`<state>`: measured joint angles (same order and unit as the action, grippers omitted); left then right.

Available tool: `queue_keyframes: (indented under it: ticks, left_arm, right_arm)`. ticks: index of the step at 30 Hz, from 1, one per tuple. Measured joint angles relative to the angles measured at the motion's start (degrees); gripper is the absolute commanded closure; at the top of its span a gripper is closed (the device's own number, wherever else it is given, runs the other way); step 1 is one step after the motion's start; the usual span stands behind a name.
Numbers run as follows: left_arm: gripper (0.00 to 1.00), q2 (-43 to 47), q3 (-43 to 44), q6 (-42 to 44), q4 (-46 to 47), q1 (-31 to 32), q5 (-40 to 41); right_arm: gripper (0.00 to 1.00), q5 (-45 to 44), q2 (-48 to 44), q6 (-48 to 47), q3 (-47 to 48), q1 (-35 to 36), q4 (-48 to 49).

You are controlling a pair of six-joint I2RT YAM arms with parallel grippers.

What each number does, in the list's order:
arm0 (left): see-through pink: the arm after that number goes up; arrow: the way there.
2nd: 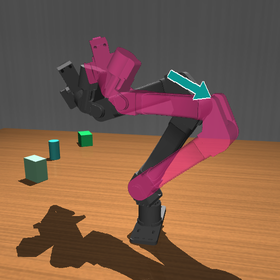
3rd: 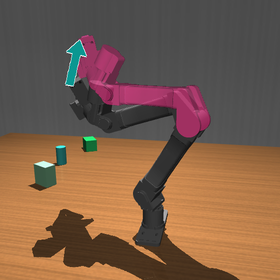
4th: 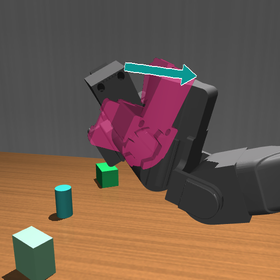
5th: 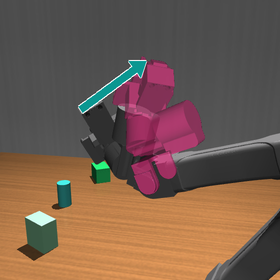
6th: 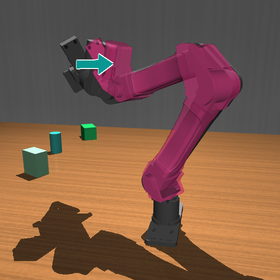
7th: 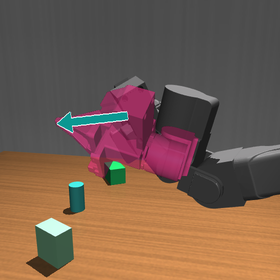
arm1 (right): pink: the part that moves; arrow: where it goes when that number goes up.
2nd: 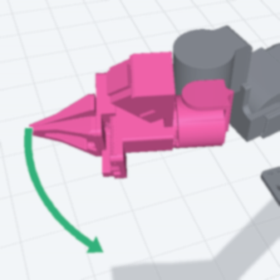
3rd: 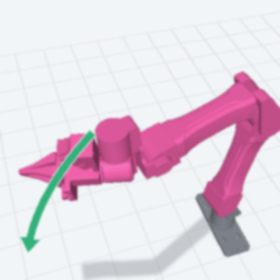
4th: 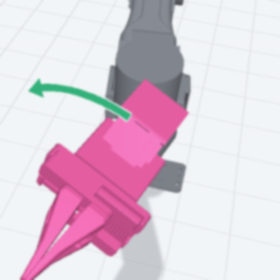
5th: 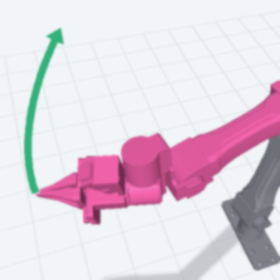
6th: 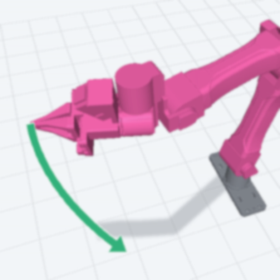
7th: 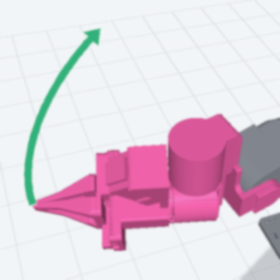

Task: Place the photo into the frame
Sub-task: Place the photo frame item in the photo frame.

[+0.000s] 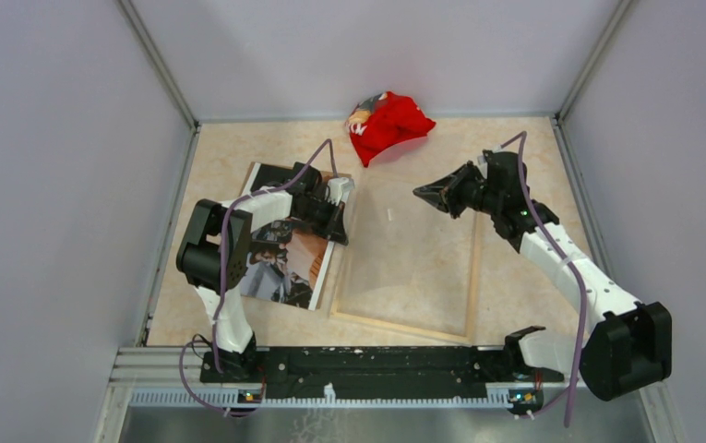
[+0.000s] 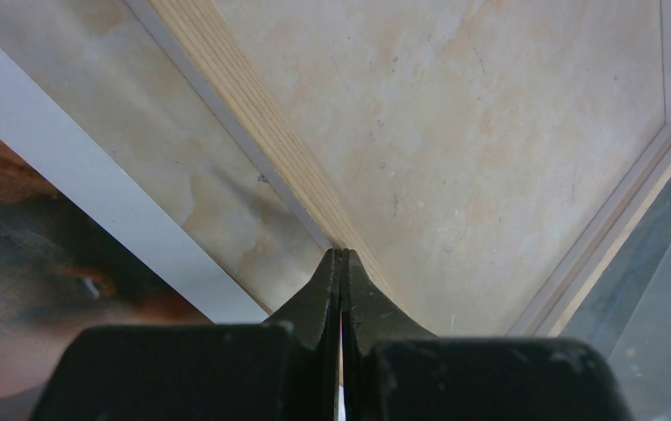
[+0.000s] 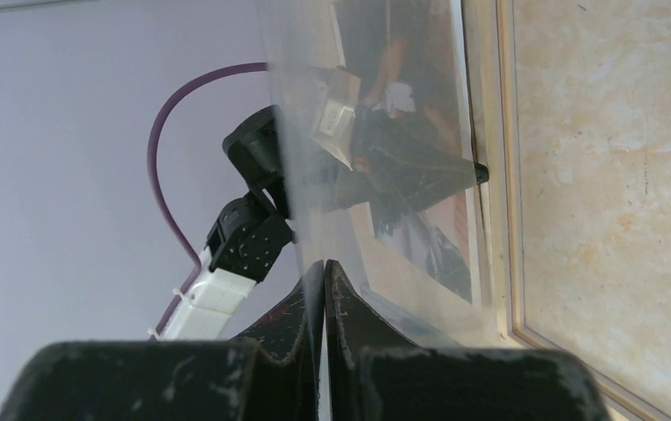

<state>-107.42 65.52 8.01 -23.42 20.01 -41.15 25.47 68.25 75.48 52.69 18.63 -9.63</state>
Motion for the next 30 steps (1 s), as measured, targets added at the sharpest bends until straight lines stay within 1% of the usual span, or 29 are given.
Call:
queue_keyframes:
  ticks: [10, 22, 30]
  left_arm:
    - [1.00, 0.0, 0.0, 0.0, 0.0, 0.0, 0.0]
    - [1.00, 0.0, 0.0, 0.0, 0.0, 0.0, 0.0]
    - [1.00, 0.0, 0.0, 0.0, 0.0, 0.0, 0.0]
  right_arm:
    - [1.00, 0.0, -0.1, -1.6, -0.1, 0.1, -1.3]
    - [1.00, -0.4, -3.0, -3.0, -1.7, 0.1, -2.4]
    - [1.00, -0.2, -4.6, -5.1, -6.1, -0.5, -3.7]
